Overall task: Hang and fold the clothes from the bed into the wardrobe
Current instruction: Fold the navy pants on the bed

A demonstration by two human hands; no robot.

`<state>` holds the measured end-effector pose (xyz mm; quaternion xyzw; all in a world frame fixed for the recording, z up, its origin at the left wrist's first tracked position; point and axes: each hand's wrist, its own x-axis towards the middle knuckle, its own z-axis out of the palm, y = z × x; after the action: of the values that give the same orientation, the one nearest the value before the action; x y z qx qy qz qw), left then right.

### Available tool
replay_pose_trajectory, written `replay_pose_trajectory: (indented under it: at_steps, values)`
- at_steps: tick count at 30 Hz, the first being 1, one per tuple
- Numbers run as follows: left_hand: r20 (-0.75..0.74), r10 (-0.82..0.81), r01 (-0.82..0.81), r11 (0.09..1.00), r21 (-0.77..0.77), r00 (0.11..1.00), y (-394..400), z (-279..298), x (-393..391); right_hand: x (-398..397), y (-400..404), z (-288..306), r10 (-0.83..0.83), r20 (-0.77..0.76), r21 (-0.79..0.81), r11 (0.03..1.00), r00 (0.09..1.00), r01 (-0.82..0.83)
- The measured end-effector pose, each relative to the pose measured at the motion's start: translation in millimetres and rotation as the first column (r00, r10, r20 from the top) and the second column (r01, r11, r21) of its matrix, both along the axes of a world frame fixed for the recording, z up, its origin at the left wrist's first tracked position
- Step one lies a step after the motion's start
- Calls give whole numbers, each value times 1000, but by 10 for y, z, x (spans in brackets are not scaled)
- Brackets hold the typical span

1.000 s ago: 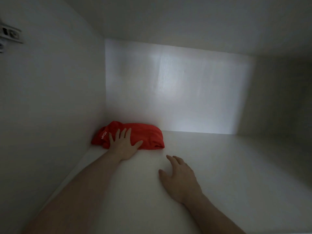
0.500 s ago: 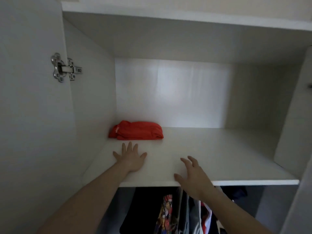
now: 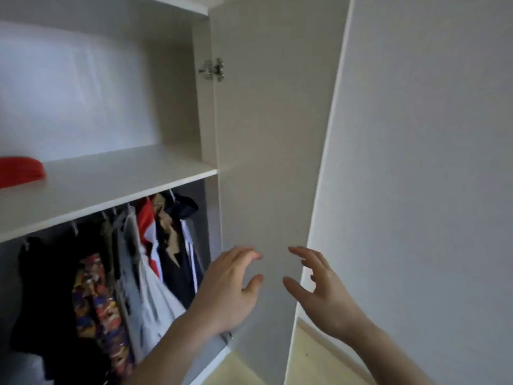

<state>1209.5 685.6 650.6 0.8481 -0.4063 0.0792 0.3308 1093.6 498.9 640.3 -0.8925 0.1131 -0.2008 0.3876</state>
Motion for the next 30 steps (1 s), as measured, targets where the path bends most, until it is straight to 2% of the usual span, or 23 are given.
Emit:
replay_pose_trajectory:
  at_steps: [3, 6, 10, 15, 23, 30]
  values:
    - [-53, -218, 219, 975, 21, 975, -690, -138, -729, -1132, -435, -189, -192, -33, 16, 981, 981, 192]
    - [-97, -405, 411, 910, 53, 909, -1327, -255, -1425, -2216, -717, -327, -399, -71, 78, 912, 914, 403]
    - [-148, -620, 636, 763, 115, 771, -2056, -376, -2363, -3503, -873, -453, -646, -85, 138, 747, 759, 651]
    - [-206, -802, 828, 539, 154, 560, -2828, -421, -3549, -4824, -938, -547, -842, -99, 166, 511, 529, 844]
    - [-261, -944, 975, 167, 149, 202, -3848, -558, -5536, -6747, -979, -655, -961, -214, 123, 152, 175, 981]
    - [-268, -956, 970, -166, 176, -114, -4475, -782, -7370, -8176, -711, -747, -963, -234, 126, -163, -130, 979]
